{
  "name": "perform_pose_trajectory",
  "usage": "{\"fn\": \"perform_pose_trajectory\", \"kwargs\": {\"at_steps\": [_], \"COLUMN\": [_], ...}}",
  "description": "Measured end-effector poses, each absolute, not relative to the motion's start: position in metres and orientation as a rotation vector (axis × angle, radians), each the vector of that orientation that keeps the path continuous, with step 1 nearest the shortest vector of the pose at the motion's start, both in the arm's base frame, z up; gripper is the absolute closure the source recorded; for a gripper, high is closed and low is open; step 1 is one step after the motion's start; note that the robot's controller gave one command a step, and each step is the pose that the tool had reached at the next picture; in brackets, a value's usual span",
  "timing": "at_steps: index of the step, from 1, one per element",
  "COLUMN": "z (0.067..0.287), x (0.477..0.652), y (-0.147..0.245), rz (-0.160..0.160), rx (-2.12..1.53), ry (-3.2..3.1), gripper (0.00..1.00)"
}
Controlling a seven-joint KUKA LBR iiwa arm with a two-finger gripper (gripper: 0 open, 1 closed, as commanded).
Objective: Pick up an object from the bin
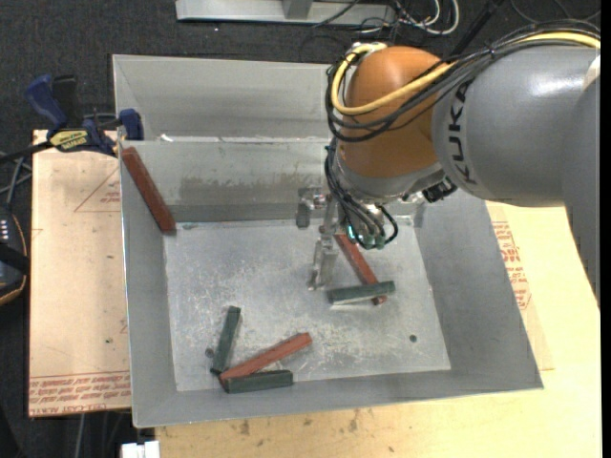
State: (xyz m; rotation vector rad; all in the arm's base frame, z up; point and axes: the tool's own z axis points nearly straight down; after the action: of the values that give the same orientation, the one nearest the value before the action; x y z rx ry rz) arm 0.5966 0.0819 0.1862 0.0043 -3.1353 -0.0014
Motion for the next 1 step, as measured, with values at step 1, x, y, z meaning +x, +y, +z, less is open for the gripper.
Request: {"fn": "perform_pose_trajectory", "kwargs": {"at_steps": [1], "z": [0.1904], "x": [0.5983], "y": [0.0816], "rz": [-0.002], "rx": [0.002], "ry": [-3.143], "gripper": [0.00]}}
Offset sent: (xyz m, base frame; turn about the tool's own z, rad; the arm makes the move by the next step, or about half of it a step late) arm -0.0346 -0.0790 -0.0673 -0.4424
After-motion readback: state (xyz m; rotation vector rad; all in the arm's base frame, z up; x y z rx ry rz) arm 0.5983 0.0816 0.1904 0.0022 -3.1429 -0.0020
